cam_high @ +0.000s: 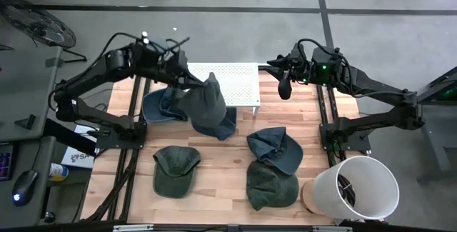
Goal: Pick & Place hat
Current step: Put the top right gray cap on the shelf
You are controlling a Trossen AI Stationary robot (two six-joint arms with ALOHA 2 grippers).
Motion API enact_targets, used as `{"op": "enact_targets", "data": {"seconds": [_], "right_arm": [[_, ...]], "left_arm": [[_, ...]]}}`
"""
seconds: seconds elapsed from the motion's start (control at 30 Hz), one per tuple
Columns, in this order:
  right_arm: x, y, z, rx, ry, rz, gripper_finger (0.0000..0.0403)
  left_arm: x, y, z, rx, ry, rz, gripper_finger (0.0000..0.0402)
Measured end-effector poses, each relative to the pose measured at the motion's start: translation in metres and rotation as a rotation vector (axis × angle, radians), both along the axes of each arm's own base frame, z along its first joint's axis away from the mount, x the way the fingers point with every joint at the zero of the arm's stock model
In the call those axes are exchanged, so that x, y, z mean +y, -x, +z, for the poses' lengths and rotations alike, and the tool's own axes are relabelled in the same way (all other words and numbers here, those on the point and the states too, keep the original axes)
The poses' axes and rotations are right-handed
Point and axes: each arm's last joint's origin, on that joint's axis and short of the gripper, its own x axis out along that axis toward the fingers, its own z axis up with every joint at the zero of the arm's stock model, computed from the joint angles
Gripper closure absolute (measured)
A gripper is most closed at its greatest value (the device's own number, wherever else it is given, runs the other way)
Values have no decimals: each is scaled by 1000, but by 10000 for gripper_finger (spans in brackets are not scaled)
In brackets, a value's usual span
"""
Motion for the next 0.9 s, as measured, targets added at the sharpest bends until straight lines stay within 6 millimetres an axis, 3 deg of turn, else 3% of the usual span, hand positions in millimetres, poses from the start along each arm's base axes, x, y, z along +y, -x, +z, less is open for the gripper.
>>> {"op": "enact_targets", "data": {"seconds": [0.5, 0.9], "right_arm": [[-1, 0, 0, 3, 10, -50, 289], [-2, 1, 0, 2, 8, -75, 289]], "left_arm": [[59, 30, -7, -52, 63, -147, 401], [112, 13, -42, 87, 71, -65, 401]]}}
